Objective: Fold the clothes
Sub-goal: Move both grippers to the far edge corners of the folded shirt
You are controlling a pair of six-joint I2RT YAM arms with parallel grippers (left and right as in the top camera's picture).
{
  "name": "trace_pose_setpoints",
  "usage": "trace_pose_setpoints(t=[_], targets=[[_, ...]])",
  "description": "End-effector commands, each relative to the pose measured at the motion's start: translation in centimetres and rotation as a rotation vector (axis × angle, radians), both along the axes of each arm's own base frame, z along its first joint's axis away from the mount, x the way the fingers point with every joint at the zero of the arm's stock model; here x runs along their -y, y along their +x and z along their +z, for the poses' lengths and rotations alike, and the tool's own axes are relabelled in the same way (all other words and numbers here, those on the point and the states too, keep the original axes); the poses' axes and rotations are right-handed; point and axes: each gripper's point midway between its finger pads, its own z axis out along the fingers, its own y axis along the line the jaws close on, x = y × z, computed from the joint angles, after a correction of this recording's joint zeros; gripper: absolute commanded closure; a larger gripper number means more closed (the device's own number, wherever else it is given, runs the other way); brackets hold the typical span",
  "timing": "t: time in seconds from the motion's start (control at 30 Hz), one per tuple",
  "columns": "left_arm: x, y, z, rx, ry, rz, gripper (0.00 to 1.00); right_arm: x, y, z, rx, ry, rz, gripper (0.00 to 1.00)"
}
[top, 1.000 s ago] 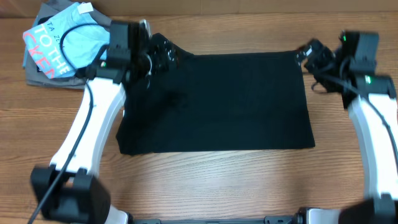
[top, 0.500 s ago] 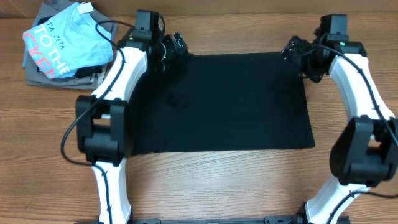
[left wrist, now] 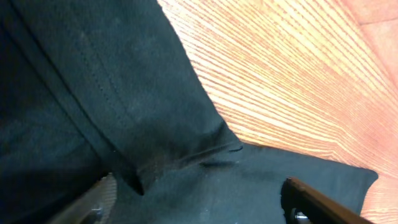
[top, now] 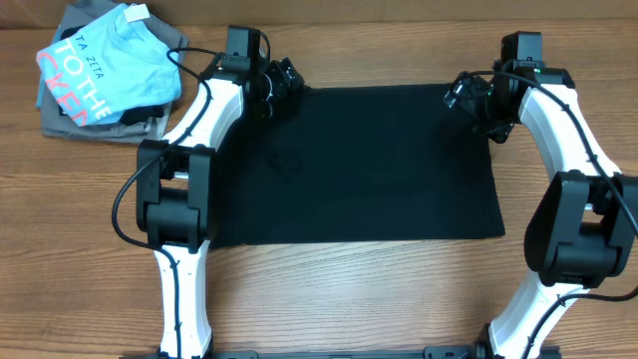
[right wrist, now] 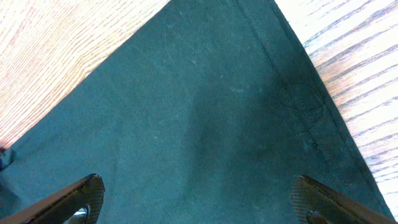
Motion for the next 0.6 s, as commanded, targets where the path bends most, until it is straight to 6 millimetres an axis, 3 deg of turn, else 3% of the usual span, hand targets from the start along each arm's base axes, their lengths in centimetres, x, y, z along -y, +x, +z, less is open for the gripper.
trace_pose_setpoints(t=[0.0,0.43,0.5,0.57], targets=[[0.1,0.7,0.0,0.004,-0.007,0.025,0.19,-0.2,0.7,1.1,0.029,0.000,0.013,0.00],[-0.4,0.1,-2.9,-0.064,0.012,0.052,0.26,-0.1,1.1,1.2,0.048,-0.009,0.009,0.00],[-0.6,0.1,-3.0,-0.064,0.020,0.058,0.34,0.0,1.4,1.4,0.063,-0.010,0.009,0.00],[-0.9,0.2,-3.1,-0.061,0.034,0.067,0.48,0.1,2.1,1.7,0.094,-0.014,0.008,0.00]])
